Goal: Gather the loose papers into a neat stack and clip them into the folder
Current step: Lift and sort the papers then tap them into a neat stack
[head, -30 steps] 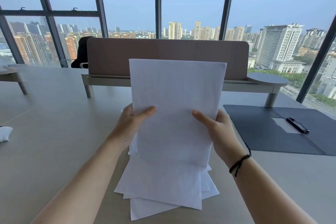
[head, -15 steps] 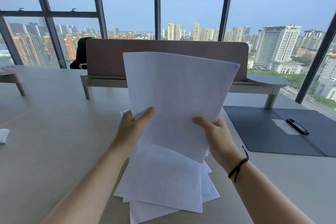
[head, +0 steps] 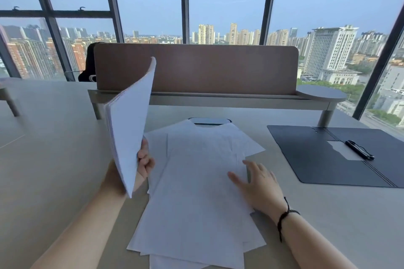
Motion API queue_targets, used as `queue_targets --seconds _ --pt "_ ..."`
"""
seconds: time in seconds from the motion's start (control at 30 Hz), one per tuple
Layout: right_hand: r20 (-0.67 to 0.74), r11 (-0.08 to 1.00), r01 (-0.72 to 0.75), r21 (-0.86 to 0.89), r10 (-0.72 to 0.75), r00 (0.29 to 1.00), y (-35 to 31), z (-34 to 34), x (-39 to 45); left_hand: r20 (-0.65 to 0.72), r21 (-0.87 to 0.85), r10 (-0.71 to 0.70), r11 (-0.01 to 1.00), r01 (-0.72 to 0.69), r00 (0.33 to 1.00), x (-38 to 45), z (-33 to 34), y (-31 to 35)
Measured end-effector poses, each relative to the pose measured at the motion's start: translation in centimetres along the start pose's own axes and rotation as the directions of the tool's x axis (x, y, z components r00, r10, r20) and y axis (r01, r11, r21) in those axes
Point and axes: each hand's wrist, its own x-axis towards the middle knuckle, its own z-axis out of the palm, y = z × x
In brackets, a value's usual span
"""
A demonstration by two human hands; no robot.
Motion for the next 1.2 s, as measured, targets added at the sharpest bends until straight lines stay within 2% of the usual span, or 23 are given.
queue_targets --seconds 0.03,0.07,0.13,0.17,0.23,0.3,0.37,0.43,0.47,0.53,0.6,0.67,0.7,0.77,0.87,1.0,1.1,1.2 --pt "0.027 0.983 0.038 -0.178 -0.034 0.999 0.4 0.7 0.1 -0.043 -0.023 -0.026 0.999 0.025 0.999 0.2 -0.5 -0.7" --pt "0.048 0.964 0.061 -0.258 -0.050 0.998 0.5 1.3 0.2 -0.109 -0.002 -0.049 0.999 0.049 0.993 0.5 -0.8 -1.4" --pt "0.045 0.954 0.070 -0.291 -0.060 0.997 0.4 1.6 0.5 -0.219 0.243 -0.017 0.967 0.072 0.976 1.2 -0.7 -2.0" --pt "0.041 0.952 0.079 -0.294 -0.070 0.997 0.3 1.6 0.6 -0.237 0.414 0.015 0.906 0.087 0.971 1.1 -0.2 -1.7" --pt "0.016 0.953 0.081 -0.291 -0.080 0.997 0.0 1.3 0.6 -0.209 0.633 0.110 0.772 0.049 0.972 0.7 0.6 -1.4" --pt "-0.006 0.958 0.075 -0.277 -0.080 0.997 0.0 0.9 0.7 -0.162 0.752 0.097 0.657 0.059 0.982 0.9 -0.1 -1.6" --pt "-0.044 0.960 0.061 -0.272 -0.076 0.996 -0.1 0.8 1.0 -0.095 0.802 0.049 0.595 0.047 0.994 0.5 0.0 -1.9" --pt "-0.066 0.961 0.024 -0.275 -0.044 0.997 -0.2 0.7 1.6 -0.082 0.776 0.052 0.630 0.031 0.995 0.7 -0.1 -2.4" --pt "-0.071 0.960 -0.005 -0.280 -0.015 0.997 -0.3 0.7 2.0 -0.098 0.706 0.068 0.708 0.021 0.993 0.8 0.0 -2.5" --pt "-0.072 0.959 -0.047 -0.278 0.028 0.997 -0.5 0.7 2.9 -0.137 0.475 0.056 0.880 0.016 0.989 1.2 -0.2 -2.5" --pt "-0.074 0.978 -0.076 -0.197 0.062 0.995 -0.9 0.6 4.4 -0.180 0.276 0.062 0.961 -0.010 0.982 1.8 -0.8 -2.3" --pt "-0.039 0.987 -0.153 0.055 0.155 0.987 -1.9 -0.1 6.4 -0.177 0.142 0.066 0.989 -0.041 0.982 2.1 -1.7 -1.6" --pt "-0.015 0.955 -0.200 0.221 0.208 0.978 -2.5 -0.6 7.4 -0.174 0.068 0.043 0.997 -0.032 0.984 2.2 -2.1 -1.4" --pt "0.040 0.824 -0.282 0.491 0.302 0.952 -3.8 -1.8 9.4 -0.157 -0.052 0.011 0.998 -0.019 0.987 2.6 -2.7 -1.2" --pt "0.195 0.612 -0.402 0.681 0.377 0.905 -4.9 -3.3 11.8 -0.176 -0.010 0.050 0.999 -0.052 0.983 3.3 -3.4 -1.6" --pt "0.301 0.489 -0.464 0.739 0.376 0.876 -4.1 -2.4 13.1 -0.176 0.012 0.066 0.998 -0.065 0.982 3.7 -3.5 -2.0" --pt "0.289 0.510 -0.443 0.738 0.353 0.890 -3.1 -0.8 13.1 -0.206 -0.026 0.108 0.993 -0.116 0.973 4.1 -4.2 -1.8" --pt "0.255 0.661 -0.354 0.661 0.246 0.935 -3.3 0.0 11.8 -0.220 -0.070 0.055 0.995 -0.072 0.974 4.2 -4.7 -1.6"
